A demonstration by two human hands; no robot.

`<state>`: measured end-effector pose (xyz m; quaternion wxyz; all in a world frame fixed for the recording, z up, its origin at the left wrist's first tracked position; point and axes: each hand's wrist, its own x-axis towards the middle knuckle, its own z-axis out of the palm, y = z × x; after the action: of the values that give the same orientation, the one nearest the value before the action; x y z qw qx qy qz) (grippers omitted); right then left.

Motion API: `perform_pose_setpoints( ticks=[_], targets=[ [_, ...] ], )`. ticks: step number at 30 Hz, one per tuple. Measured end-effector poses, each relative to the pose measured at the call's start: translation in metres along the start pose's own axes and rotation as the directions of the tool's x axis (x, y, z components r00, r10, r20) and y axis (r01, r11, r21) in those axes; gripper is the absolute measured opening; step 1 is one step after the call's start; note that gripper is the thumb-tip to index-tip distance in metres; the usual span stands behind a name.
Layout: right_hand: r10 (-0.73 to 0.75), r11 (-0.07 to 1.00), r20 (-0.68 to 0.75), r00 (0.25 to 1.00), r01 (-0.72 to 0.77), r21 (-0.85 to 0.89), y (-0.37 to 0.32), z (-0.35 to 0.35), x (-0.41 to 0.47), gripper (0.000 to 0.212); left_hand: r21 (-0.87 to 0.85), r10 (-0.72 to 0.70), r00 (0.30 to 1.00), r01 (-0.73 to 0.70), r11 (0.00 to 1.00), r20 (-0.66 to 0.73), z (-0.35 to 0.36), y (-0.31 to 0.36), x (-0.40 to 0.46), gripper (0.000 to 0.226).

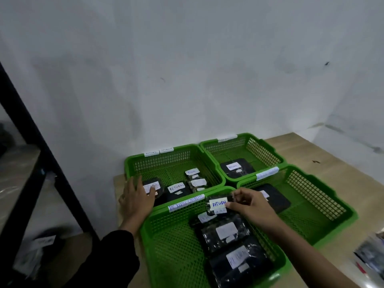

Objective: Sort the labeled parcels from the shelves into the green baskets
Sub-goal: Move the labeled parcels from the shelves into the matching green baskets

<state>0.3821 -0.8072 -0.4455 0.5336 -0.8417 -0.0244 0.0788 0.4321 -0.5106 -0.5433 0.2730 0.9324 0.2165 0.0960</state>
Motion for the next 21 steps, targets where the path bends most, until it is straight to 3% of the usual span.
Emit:
perform_pose_setpoints(
  ticks=[3, 8, 16, 21],
  targets=[
    [0.015, 0.999, 0.066, 0.998, -0.012, -0.043, 0.002, 0.012, 0.043, 0.022, 0.076, 0.03, 0.999, -0.033, 0.997, 0.037, 0.013, -0.015, 0.002, 0.061],
    [-0.003, 0.994, 0.159, 0.987, 0.02, -0.109, 0.003, 0.045, 0.127, 0.015, 0.031, 0.04, 0.999, -0.04, 0.999, -0.01, 0.024, -0.022, 0.0, 0.061],
    [0.057, 0.982, 0.22, 0.974, -0.014, -0.19, 0.025, 0.119, 0.24, 0.026, 0.04, 0.024, 0.998, -0.022, 0.999, -0.054, 0.035, -0.029, 0.006, 0.074],
    [0.003, 0.933, 0.362, 0.932, 0.128, -0.337, 0.026, 0.174, 0.266, 0.026, 0.062, 0.022, 0.998, -0.018, 0.998, -0.062, 0.03, -0.023, 0.004, 0.069]
  ],
)
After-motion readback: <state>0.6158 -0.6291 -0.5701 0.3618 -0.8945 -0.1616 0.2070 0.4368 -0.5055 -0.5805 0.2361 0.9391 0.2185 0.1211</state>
